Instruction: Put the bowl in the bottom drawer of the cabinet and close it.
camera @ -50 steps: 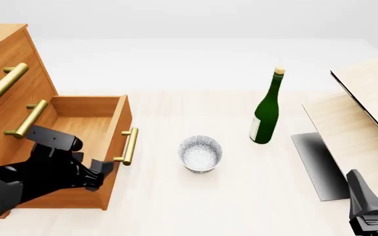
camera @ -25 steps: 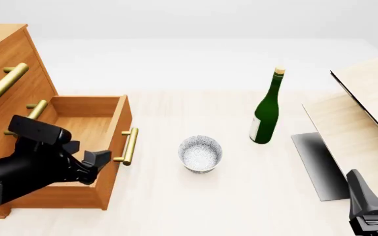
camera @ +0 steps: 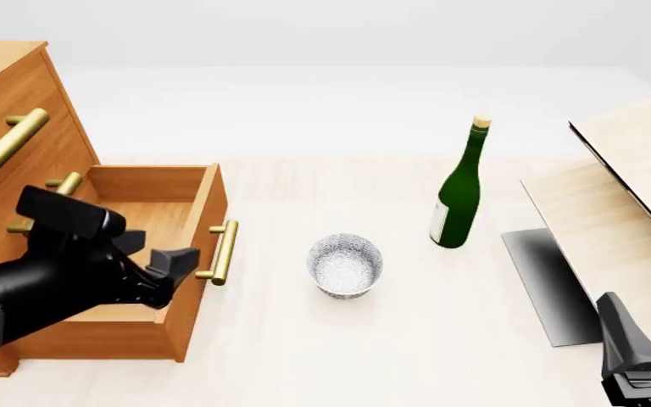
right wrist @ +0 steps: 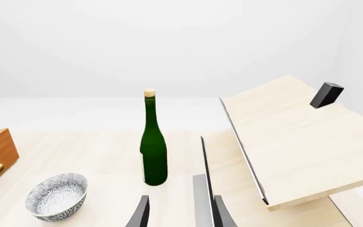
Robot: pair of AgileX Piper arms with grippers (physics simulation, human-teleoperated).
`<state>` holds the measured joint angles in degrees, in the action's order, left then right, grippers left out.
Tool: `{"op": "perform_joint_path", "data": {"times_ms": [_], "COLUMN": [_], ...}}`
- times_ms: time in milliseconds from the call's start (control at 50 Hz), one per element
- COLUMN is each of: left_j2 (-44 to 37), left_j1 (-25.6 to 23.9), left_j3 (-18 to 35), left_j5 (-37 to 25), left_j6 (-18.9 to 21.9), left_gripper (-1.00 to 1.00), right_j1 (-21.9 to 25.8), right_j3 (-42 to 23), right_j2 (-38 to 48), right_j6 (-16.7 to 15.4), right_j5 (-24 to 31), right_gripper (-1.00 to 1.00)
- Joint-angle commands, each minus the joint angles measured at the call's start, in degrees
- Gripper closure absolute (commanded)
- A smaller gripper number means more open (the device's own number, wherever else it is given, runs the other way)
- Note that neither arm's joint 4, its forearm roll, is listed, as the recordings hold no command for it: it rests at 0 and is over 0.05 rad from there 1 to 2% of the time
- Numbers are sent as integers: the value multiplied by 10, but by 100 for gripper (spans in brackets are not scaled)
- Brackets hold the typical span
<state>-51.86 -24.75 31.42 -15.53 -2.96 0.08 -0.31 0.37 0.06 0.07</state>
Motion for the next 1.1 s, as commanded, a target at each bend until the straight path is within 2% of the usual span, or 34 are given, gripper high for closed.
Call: {"op": "perform_joint_path", "data": {"times_ms": [20,680,1100], "left_j2": [-1,-60,-110], "left_j1": [-7,-61,-88], "left_j3": [8,60,89], "left_j5": [5,39,62], "left_j6": [-17,-33,-60], "left_gripper": [-100,-100,-100], "right_j1": [0,0,0], "right_j3": [0,0,0], "right_j2": [0,0,0], "right_j6": [0,0,0], "right_j5": [0,0,0], "right_gripper": [-100,-100,-100]}}
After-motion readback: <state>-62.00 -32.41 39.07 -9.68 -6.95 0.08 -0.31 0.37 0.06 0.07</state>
